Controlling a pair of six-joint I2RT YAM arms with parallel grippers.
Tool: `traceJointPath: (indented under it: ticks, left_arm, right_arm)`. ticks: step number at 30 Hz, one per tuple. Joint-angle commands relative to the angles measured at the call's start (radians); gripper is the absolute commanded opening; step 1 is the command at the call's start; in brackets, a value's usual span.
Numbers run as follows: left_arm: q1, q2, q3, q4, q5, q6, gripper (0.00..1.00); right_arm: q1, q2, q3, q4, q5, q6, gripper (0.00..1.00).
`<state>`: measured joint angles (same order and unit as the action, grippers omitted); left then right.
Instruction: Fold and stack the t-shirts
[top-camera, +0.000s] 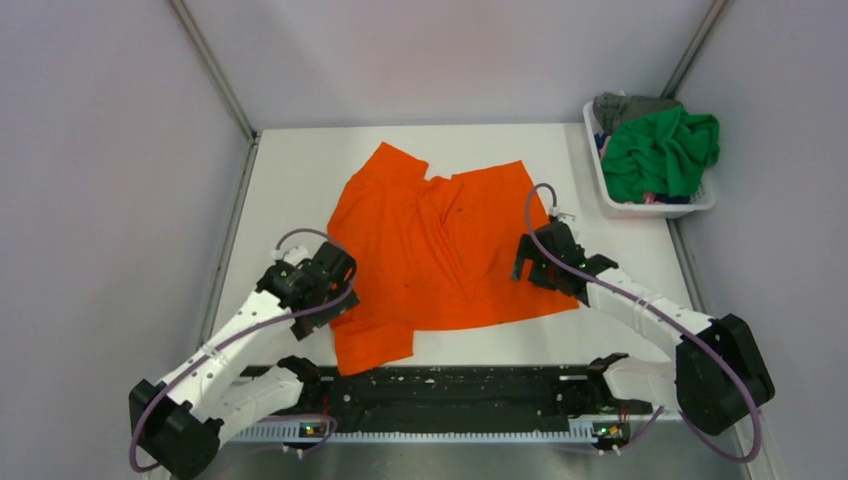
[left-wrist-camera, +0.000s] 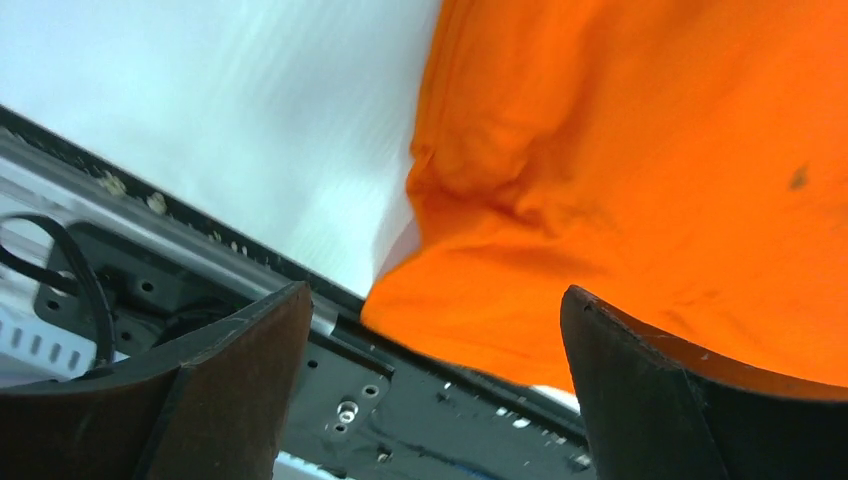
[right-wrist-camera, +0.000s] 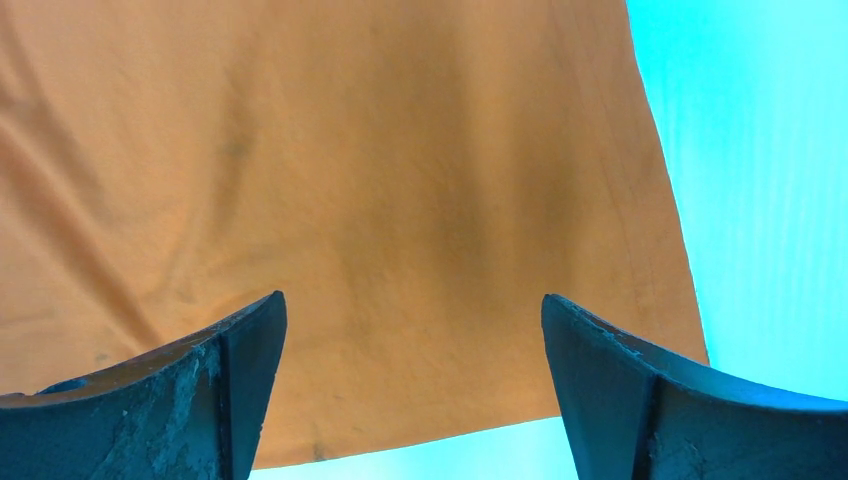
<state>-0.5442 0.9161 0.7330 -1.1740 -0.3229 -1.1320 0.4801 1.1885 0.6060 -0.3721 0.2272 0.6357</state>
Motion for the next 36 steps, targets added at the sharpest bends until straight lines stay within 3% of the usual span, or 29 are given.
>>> traceJointPath:
  ticks: [1, 3, 6, 9, 12, 16, 19, 22, 29, 36]
  left_arm:
    - [0.002, 0.068, 0.175, 0.003, -0.209, 0.041, 0.99]
    - [0.016, 0.116, 0.196, 0.150, -0.190, 0.131, 0.99]
    - [0.092, 0.225, 0.203, 0.500, -0.003, 0.317, 0.99]
    - [0.194, 0.413, 0.257, 0.706, 0.173, 0.415, 0.99]
    - [0.284, 0.642, 0.439, 0.729, 0.280, 0.453, 0.99]
    - [0.332, 0.924, 0.702, 0.696, 0.167, 0.534, 0.99]
    - [0.353, 1.110, 0.904, 0.632, 0.244, 0.581, 0.98]
    - [0.366, 1.231, 1.010, 0.652, 0.289, 0.603, 0.97]
    - [0.418, 1.439, 1.190, 0.617, 0.375, 0.569, 0.97]
    - [0.488, 1.619, 1.406, 0.583, 0.590, 0.539, 0.99]
  right_arm:
    - [-0.009, -0.019, 0.092, 0.013, 0.033, -0.050, 0.97]
    - [-0.010, 0.010, 0.122, 0.043, 0.036, -0.065, 0.98]
    - [-0.010, 0.103, 0.199, 0.121, 0.019, -0.105, 0.99]
    - [-0.020, 0.260, 0.319, 0.177, 0.016, -0.153, 0.99]
    - [-0.056, 0.428, 0.473, 0.215, 0.006, -0.179, 0.99]
    - [-0.115, 0.655, 0.669, 0.226, -0.080, -0.178, 0.99]
    - [-0.139, 0.776, 0.784, 0.226, -0.113, -0.188, 0.98]
    - [-0.158, 0.859, 0.862, 0.228, -0.120, -0.200, 0.98]
    - [-0.228, 0.941, 0.874, 0.196, -0.142, -0.149, 0.96]
    - [-0.335, 0.959, 0.833, 0.177, -0.187, -0.059, 0.96]
